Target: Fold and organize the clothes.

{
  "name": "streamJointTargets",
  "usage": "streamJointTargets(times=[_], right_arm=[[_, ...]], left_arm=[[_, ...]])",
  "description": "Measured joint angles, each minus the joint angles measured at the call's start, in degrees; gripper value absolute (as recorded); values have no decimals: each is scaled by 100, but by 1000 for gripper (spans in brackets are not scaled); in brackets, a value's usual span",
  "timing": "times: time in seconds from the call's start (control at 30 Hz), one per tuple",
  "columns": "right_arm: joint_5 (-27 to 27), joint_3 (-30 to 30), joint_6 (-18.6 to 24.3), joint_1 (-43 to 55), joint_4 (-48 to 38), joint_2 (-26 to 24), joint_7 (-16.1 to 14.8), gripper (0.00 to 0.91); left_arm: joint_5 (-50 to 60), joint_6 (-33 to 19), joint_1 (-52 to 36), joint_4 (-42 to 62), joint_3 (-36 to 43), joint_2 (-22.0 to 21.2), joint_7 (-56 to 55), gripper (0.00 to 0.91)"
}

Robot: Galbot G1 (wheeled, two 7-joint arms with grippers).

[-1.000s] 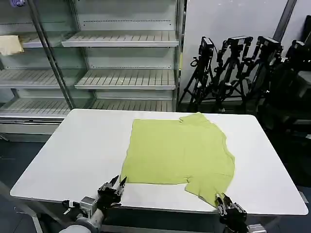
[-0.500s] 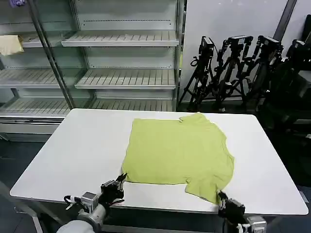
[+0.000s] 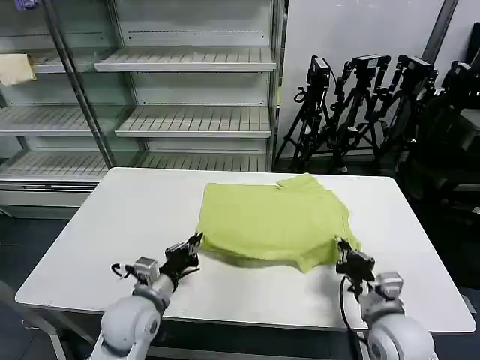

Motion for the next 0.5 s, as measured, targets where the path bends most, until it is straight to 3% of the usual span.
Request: streamJointTargets(times=[0.07, 0.1, 0.13, 0.5], right_arm=[[-49, -47, 20, 179, -195, 19, -20, 0], [-77, -70, 21, 258, -282, 21, -37, 746], [-99, -87, 27, 327, -360, 21, -56, 907], [-94, -28, 161, 507, -718, 3, -166, 907]], left_arm=[[-28, -19, -153, 199, 44, -8, 6, 20], [-39, -23, -217, 276, 49, -14, 4, 907], [-50, -30, -281, 356, 53, -24, -1, 907], [-142, -79, -571, 728, 54, 33, -42, 907]])
